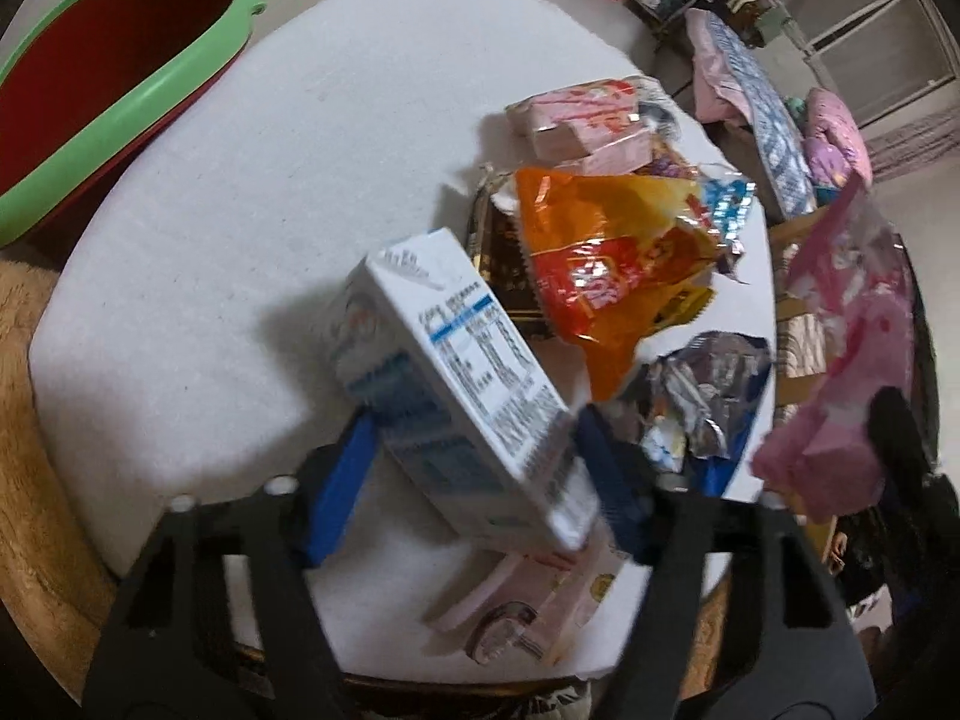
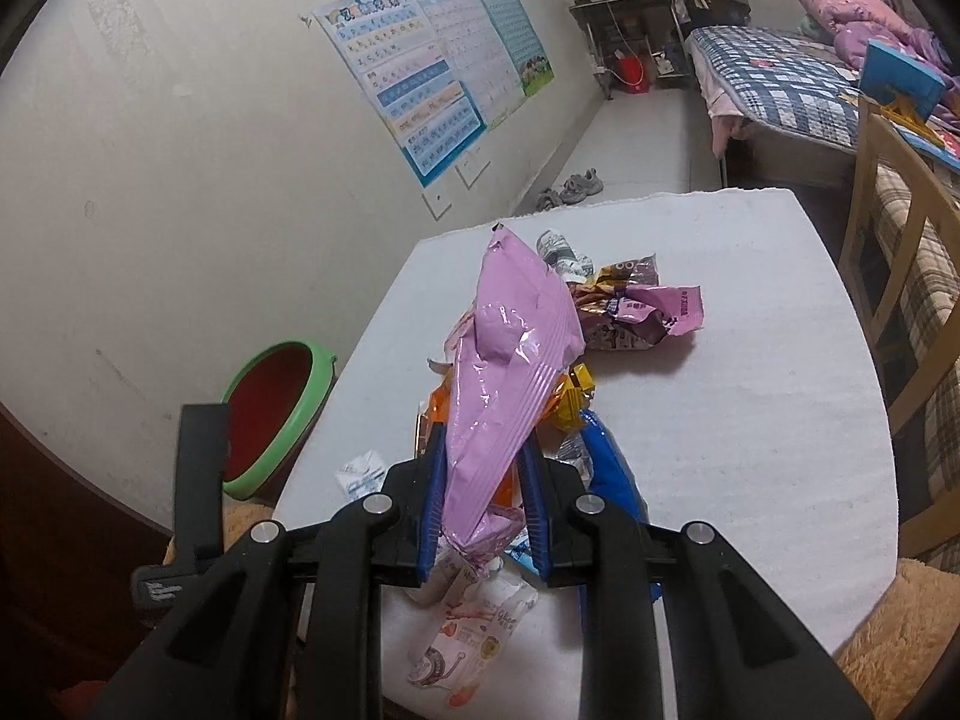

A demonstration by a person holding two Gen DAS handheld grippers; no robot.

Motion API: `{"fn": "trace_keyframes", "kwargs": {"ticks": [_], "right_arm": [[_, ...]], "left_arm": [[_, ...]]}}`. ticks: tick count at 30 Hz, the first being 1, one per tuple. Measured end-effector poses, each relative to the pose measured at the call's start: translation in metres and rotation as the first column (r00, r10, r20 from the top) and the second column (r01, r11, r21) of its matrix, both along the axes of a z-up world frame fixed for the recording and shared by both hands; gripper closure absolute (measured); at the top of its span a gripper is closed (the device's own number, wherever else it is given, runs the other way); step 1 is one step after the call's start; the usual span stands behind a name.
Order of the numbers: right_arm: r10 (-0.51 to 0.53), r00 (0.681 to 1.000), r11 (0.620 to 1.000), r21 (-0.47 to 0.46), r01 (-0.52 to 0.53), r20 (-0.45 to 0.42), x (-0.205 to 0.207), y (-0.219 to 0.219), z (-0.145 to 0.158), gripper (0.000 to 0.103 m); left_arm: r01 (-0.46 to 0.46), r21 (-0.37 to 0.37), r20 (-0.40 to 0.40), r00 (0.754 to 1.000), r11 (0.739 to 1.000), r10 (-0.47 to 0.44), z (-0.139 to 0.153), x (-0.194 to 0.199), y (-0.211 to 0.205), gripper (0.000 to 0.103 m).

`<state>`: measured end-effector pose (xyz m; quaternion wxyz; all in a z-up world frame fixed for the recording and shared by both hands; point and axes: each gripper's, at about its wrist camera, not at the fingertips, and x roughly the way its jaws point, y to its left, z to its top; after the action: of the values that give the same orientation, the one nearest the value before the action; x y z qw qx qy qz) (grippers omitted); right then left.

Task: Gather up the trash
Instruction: 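Grasp the white milk carton with the left tool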

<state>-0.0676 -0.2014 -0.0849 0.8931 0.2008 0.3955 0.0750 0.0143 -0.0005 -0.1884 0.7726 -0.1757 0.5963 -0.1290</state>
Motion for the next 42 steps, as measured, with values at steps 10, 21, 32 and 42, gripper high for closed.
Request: {"fn": "trace_keyframes", "kwargs": {"ticks": [10,21,32,42], "right_arm": [[0.008,1.000,0.999,-0.034,-0.008,0.008,0.003,0.003,0.001,0.080],[-0.047,0.999,0.998,-0.035,0.047,0.005,-0.003,-0.012,-0.005,0.080],[-0.027,0.999,1.000,-0.014,0.027,-0.021,-0.002,-0.006,-0.016,0.080],[0.017,1.000,1.000,-0.013,-0.017,-0.004,-0.002,0.009,-0.016,0.080]], "left_arm": [[0.009,-0.019,0.041,0.999,1.000,-0.008,0.016,-0.002,0.006,0.059],[-0.008,-0.015,0.080,0.997,1.000,0.009,0.029,-0.007,-0.003,0.031],[-0.022,0.043,-0.014,1.000,0.999,0.023,-0.012,0.017,-0.006,0.048],[-0.007,0.084,0.133,0.991,0.996,-0.004,0.023,0.002,0.010,0.062]]}}
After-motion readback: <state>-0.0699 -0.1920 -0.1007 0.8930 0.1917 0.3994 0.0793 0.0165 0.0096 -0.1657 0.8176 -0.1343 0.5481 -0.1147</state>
